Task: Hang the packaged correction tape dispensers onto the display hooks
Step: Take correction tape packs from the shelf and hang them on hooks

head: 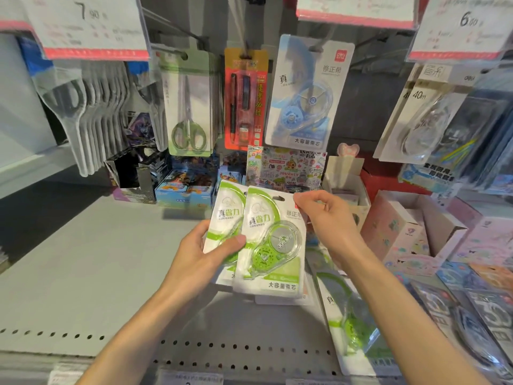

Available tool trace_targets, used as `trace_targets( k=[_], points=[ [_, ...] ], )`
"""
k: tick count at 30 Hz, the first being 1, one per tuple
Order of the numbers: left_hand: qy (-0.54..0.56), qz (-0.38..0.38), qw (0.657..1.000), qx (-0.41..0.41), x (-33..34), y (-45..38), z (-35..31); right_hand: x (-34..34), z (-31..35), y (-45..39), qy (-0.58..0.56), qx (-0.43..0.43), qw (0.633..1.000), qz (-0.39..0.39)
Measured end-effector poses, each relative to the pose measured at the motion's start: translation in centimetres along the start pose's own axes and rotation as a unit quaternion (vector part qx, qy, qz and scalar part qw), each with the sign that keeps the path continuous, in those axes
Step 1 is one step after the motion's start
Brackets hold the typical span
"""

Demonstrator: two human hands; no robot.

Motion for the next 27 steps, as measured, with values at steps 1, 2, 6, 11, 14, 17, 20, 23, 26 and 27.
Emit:
trace_targets(
  k=[1, 2, 6, 11, 14, 17, 20, 23, 26, 27],
  points=[
    [0.005, 0.003, 1.0, 0.002, 0.1, 0.0, -0.1, 0.1, 0.1, 0.1, -0.009, -0.002, 1.0, -0.005],
    [0.011, 0.005, 1.0, 0.003, 0.2, 0.0, -0.3, 0.2, 0.2, 0.3, -0.015, -0.006, 1.0, -0.008],
    [0.02, 0.005, 1.0, 0.019, 0.2, 0.2, -1.0, -0.1, 1.5, 1.1, 0.003, -0.028, 1.0, -0.007],
    [0.034, -0.038, 0.997, 0.059, 0.0, 0.0, -2.5, -0.2, 2.5, 3.3, 0.031, 0.012, 0.994, 0.104],
    [0.047, -0.059, 0.993, 0.09, 0.5, -0.3, -3.7, 0.1, 2.4, 5.0, -0.001, 0.036, 0.984, 0.176],
    [0.051, -0.061, 0.989, 0.125, 1.3, -0.4, -5.1, -0.4, 2.8, 5.5, -0.065, 0.042, 0.984, 0.158],
    [0.022, -0.07, 0.984, 0.162, 1.7, -0.6, -6.8, -1.7, 3.6, 5.0, -0.092, 0.025, 0.986, 0.135],
    [0.016, -0.079, 0.978, 0.19, 1.5, -1.0, -8.7, -3.7, 4.4, 4.3, -0.112, 0.012, 0.988, 0.107],
    [0.015, -0.079, 0.972, 0.22, 1.4, -1.2, -10.8, -5.6, 5.2, 3.7, -0.122, -0.007, 0.991, 0.06],
    [0.015, -0.075, 0.97, 0.233, 1.5, -1.2, -11.6, -6.1, 5.5, 3.6, -0.123, -0.019, 0.991, 0.044]
  ],
)
Point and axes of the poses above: each hand's wrist, its own y-axis away from the middle knuckle, its own x-axis out of the palm, z = x × y, the point moved 4 cm from there along -y, towards the middle knuckle, and after that the axes turned 7 degrees about -z, right-handed, at the moved point
